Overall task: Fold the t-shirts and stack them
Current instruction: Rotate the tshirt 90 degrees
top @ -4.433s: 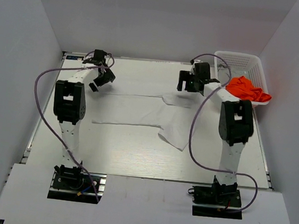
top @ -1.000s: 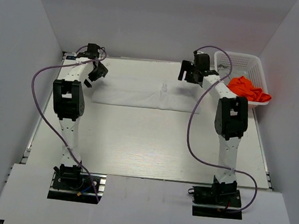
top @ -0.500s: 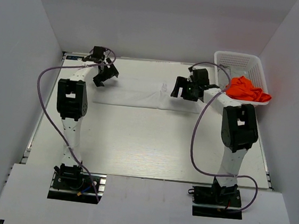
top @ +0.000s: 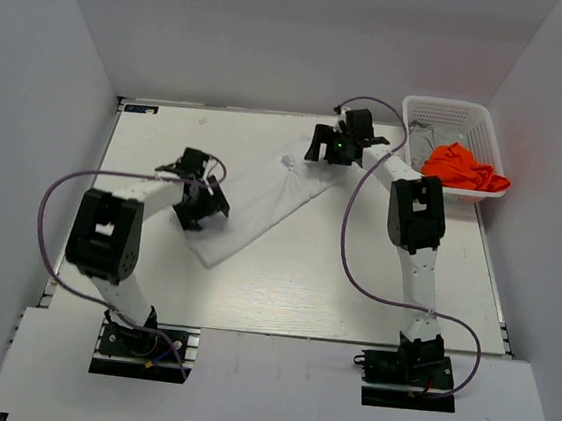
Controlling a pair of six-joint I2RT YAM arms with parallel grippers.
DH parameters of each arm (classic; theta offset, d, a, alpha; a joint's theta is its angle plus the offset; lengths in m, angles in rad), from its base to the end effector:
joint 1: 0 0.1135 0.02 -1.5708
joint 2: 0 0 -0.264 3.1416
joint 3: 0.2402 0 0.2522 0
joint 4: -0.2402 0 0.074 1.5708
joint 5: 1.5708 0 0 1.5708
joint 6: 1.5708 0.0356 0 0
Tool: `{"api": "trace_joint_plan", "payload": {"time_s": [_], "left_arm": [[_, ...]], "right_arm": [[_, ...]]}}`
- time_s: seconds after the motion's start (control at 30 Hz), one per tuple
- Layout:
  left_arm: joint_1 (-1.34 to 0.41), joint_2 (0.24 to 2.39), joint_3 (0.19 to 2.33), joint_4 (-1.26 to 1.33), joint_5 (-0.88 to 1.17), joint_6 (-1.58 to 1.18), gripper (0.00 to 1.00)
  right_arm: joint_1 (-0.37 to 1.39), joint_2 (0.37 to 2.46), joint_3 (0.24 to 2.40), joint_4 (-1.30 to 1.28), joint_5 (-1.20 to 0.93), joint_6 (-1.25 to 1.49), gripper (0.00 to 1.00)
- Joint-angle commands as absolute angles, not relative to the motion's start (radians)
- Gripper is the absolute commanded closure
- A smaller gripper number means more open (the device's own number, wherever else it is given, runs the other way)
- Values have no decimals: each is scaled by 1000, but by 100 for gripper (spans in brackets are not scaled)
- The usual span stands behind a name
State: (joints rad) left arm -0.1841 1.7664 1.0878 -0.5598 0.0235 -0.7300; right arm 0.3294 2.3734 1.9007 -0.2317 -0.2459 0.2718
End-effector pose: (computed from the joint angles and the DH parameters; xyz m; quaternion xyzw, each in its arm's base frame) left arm 0.3296 -0.0622 0.1618 -0.2640 0.9502 -0.0834 0.1433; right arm 0.5062 0.1822 0.1685 -0.0774 0.8989 0.2297 0.3650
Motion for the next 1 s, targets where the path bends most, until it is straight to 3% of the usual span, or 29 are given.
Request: {"api": "trace_joint_plan", "payload": {"time_s": [0.0, 0.13, 0.17, 0.27, 0.47, 0.6, 0.73, 0.8, 0.97], "left_arm": [[-338, 1660, 781, -691, 266, -785, 10], [-491, 1441, 707, -617, 388, -765, 10], [-514, 1395, 669, -560, 441, -749, 2], [-578, 1208, 629, -410, 566, -750, 0], [-607, 1062, 779, -682, 277, -686, 0], [-598, 1048, 862, -788, -76, -758, 0], [-598, 1094, 896, -747, -133, -770, 0], [-586, 1112, 906, -738, -147, -770, 0], [-586, 1160, 917, -750, -187, -770, 0]], "right_arm": [[382, 2503, 2121, -259, -394, 154, 10], [445, 2546, 2191, -176, -474, 86, 10], [451, 2542, 2166, -149, -491, 45, 10], [486, 2537, 2160, -72, -463, 35, 10], [531, 2482, 2210, -103, -398, 5, 10], [568, 2392, 2168, -236, -214, 93, 10], [636, 2208, 1962, -347, -16, 186, 10], [675, 2165, 1779, -307, -5, 205, 10], [713, 2100, 1606, -250, 63, 272, 10]]}}
